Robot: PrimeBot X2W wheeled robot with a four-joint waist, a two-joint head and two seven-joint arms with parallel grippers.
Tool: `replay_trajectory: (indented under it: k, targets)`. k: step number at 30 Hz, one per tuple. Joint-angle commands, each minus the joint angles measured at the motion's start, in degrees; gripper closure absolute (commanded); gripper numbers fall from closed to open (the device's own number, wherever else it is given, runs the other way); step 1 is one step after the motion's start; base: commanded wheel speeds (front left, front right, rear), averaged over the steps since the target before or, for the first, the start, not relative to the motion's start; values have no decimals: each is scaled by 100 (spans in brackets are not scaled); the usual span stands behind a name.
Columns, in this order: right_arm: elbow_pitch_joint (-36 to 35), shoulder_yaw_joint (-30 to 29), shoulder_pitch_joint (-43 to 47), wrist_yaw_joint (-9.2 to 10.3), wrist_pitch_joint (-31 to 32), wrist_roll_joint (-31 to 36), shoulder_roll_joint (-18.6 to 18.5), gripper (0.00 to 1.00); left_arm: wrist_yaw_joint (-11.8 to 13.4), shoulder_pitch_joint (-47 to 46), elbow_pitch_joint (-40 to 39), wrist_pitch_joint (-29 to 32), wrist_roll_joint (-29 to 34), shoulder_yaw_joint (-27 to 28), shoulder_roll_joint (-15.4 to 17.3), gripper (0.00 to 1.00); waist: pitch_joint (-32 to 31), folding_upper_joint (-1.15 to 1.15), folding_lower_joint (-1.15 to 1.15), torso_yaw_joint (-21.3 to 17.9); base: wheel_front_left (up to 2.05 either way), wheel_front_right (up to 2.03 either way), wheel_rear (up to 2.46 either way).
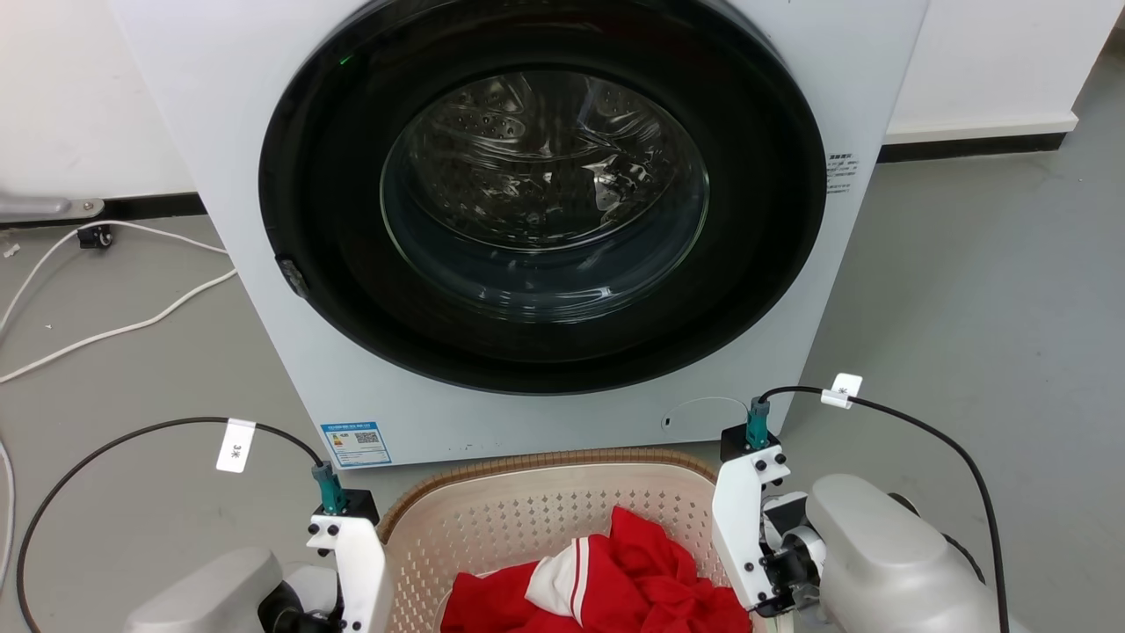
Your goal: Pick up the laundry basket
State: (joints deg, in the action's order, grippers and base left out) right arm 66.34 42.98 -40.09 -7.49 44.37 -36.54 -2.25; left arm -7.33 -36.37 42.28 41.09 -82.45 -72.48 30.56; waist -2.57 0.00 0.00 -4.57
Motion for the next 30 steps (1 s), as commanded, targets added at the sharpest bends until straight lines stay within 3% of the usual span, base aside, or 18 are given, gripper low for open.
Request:
replay_trajectory:
  k: [1, 30]
  targets:
    - [24, 30, -112, 0, -42, 21, -115, 100, -24, 0, 37, 17, 42, -49, 76, 100, 8, 0, 0, -6, 0, 0, 0]
    - [117, 175, -252, 0, -163, -236, -109, 100, -24, -159, 122, 18, 36, -57, 22, 100, 69, 0, 0, -12, 0, 0, 0]
